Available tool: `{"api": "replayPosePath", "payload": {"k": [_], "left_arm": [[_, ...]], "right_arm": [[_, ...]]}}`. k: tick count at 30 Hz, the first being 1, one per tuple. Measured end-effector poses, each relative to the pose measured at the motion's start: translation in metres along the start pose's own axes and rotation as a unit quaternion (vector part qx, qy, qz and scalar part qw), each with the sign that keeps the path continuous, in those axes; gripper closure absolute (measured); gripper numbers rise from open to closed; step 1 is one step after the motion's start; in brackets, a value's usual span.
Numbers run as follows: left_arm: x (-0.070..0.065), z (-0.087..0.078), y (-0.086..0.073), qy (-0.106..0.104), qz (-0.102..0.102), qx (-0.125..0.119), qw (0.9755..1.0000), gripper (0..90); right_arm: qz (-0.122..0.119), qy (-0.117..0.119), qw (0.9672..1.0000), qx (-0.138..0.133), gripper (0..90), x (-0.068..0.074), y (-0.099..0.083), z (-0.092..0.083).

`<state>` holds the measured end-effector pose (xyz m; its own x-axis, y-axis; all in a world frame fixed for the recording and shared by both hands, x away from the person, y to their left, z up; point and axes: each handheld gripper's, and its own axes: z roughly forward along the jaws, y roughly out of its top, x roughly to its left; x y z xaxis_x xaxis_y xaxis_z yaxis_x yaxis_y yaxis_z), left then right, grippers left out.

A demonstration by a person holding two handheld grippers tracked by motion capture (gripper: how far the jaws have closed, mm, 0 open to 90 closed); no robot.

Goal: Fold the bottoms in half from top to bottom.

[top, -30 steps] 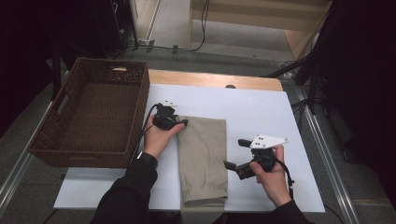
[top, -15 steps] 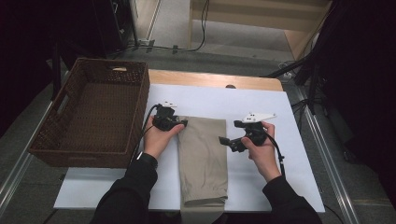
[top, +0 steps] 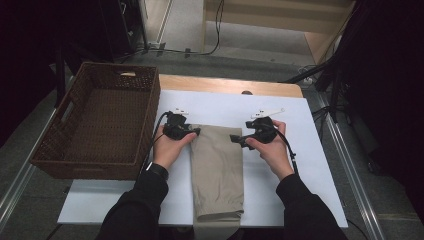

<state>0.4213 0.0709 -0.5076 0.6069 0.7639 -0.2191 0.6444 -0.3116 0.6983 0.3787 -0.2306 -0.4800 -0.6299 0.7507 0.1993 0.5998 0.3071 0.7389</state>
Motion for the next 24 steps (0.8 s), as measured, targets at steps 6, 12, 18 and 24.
{"api": "replayPosePath", "payload": {"k": [6,12,18,24], "left_arm": [[0.001,0.0,0.0,-0.001,-0.001,-0.001,1.0,52.1],[0.002,-0.001,0.0,-0.005,-0.004,-0.001,1.0,52.2],[0.003,-0.001,0.0,-0.002,-0.008,-0.003,1.0,56.2],[0.004,-0.001,-0.001,-0.001,-0.012,-0.006,0.9999,59.6]], "right_arm": [[0.017,-0.028,0.9994,0.015,22.4,-0.01,0.001,0.013],[0.036,-0.052,0.9975,0.031,36.2,-0.021,0.001,0.024],[0.037,-0.061,0.9963,0.046,43.5,-0.029,-0.005,0.032],[0.025,-0.057,0.997,0.045,56.4,-0.024,-0.006,0.038]]}}
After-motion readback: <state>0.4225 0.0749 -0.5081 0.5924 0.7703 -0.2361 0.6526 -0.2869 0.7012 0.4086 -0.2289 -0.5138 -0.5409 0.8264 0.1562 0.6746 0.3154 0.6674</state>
